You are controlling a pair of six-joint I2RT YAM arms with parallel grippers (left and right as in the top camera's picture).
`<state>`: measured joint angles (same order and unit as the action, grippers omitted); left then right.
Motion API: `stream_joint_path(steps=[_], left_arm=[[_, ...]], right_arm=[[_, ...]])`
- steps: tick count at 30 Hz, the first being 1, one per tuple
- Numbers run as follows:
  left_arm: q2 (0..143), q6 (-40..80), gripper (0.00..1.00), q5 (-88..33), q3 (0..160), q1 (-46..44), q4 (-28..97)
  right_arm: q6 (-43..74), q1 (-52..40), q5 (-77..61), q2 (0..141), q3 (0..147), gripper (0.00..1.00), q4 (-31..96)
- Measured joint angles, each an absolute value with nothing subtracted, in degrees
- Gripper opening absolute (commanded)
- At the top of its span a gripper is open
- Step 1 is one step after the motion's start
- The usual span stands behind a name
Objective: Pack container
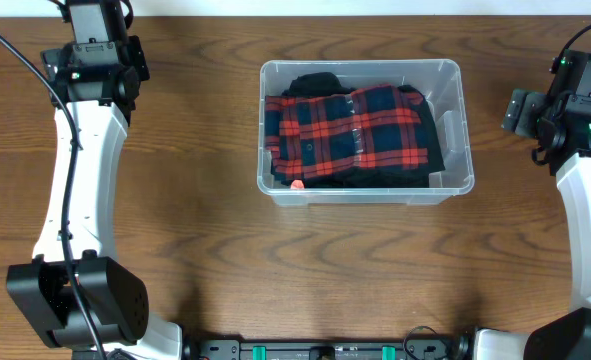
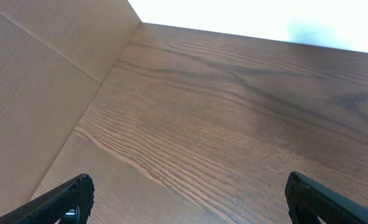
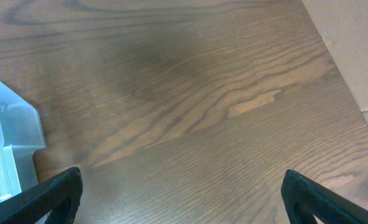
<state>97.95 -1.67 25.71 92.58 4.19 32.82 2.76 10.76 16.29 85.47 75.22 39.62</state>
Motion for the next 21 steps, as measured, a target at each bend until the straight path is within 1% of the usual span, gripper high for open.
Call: stream_joint_path(steps=[21], left_arm=[[98.0,-1.7,0.98,25.7,92.6,4.2,32.8]], right_arm=[[2.8,10.8,16.3,84.1,75.2,0.99,39.6]])
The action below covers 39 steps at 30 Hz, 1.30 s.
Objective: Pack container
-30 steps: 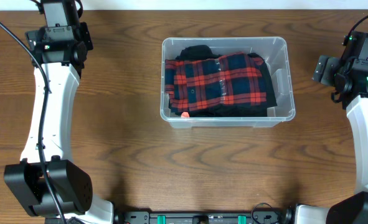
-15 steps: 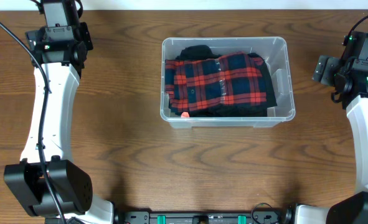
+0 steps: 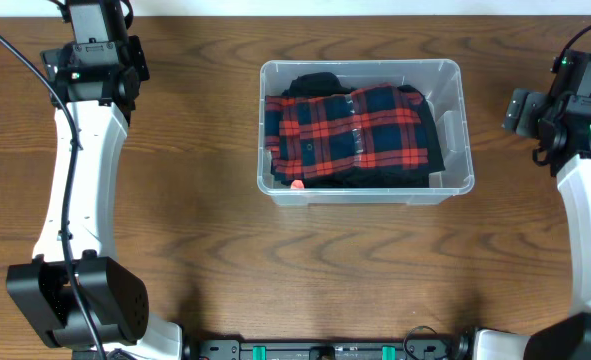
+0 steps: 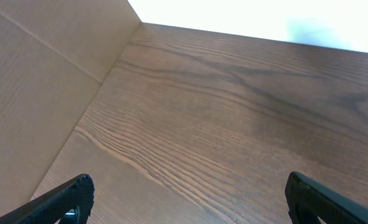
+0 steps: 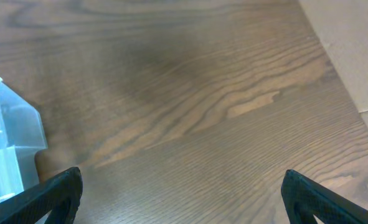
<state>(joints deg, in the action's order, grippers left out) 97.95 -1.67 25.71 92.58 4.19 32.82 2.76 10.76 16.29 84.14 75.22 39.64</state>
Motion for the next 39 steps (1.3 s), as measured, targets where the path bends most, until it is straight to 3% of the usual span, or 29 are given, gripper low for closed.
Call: stream_joint_path(steps=[21,30,39], left_arm=[[98.0,-1.7,0.98,25.7,92.6,4.2,32.9],[98.0,-1.7,0.98,25.7,92.6,4.2,32.9],[98.0,-1.7,0.98,25.7,92.6,4.2,33.0]], right_arm=[[2.8,8.4,16.3,57.4,75.2,0.99,39.8],[2.8,4.4,13.4,48.2,75.0,0.99,46.8],[2.8,-1.4,9.5,41.1,61.4,0.99,38.1]])
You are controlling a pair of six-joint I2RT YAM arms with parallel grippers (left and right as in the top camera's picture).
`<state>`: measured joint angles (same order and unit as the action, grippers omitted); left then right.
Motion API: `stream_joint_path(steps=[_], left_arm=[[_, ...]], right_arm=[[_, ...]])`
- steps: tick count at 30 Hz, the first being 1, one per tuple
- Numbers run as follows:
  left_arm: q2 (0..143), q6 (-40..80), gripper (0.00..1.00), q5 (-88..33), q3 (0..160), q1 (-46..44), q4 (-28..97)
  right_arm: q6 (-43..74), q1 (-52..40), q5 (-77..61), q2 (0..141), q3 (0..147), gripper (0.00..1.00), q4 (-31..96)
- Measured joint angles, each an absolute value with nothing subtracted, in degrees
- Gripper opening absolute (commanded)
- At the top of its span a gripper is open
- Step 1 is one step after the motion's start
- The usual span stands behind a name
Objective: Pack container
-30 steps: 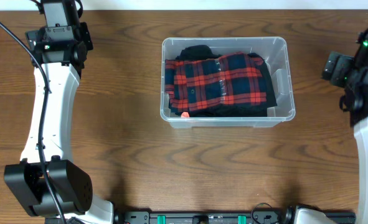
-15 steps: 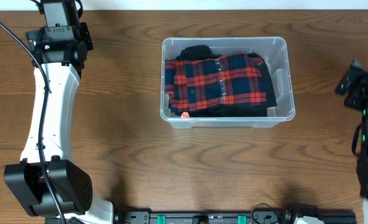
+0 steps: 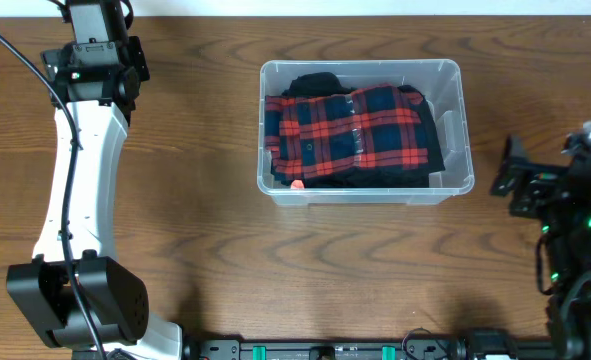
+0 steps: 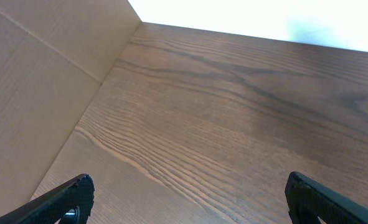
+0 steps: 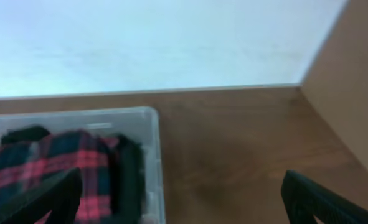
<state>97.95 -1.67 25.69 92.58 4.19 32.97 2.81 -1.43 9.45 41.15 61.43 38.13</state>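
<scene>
The clear plastic container (image 3: pixel 453 75) stands mid-table, holding a folded red-and-navy plaid garment (image 3: pixel 355 130) on top of black clothing. Both show blurred in the right wrist view, the container (image 5: pixel 151 118) with the plaid garment (image 5: pixel 53 162) at the lower left. My right gripper (image 3: pixel 515 178) hovers right of the container near its front corner, raised off the table, open and empty (image 5: pixel 184 199). My left gripper (image 3: pixel 93 20) sits at the table's far left back corner, open over bare wood (image 4: pixel 190 199).
A cardboard wall (image 4: pixel 34 93) borders the table's left side and another (image 5: pixel 352 93) the right. A white wall runs behind the table. A small orange-red tag (image 3: pixel 296 183) shows at the container's front left.
My right arm has moved from the back right of the table toward the front and lifted; its camera now looks over the container to the back wall. The left arm is unchanged.
At both earlier moments each gripper hung open over bare wood, left at the back left, right at the back right beside the container's corner. The packed container has stayed put. Only the right arm has since moved, forward and higher.
</scene>
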Motion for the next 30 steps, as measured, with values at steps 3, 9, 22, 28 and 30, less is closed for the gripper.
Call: stream_joint_path(steps=[3,9,22,28,30], left_arm=[[98.0,-1.7,0.98,25.7,92.6,4.2,32.9],[98.0,-1.7,0.98,25.7,92.6,4.2,33.0],[98.0,-1.7,0.98,25.7,92.6,4.2,33.0],[98.0,-1.7,0.98,25.7,92.6,4.2,33.0],[98.0,-1.7,0.98,25.7,92.6,4.2,33.0]], right_arm=[[2.8,-2.8,9.0,37.4,54.2,0.99,31.7],[4.4,-3.7,8.7,31.3,36.6,0.99,15.8],[11.6,-4.3,8.4,18.9,10.2,0.99,-4.3],[12.2,-5.2,8.3,15.1,5.0,0.99,-7.7],[12.4,-5.2,8.3,14.1,3.7,0.99,-8.0]])
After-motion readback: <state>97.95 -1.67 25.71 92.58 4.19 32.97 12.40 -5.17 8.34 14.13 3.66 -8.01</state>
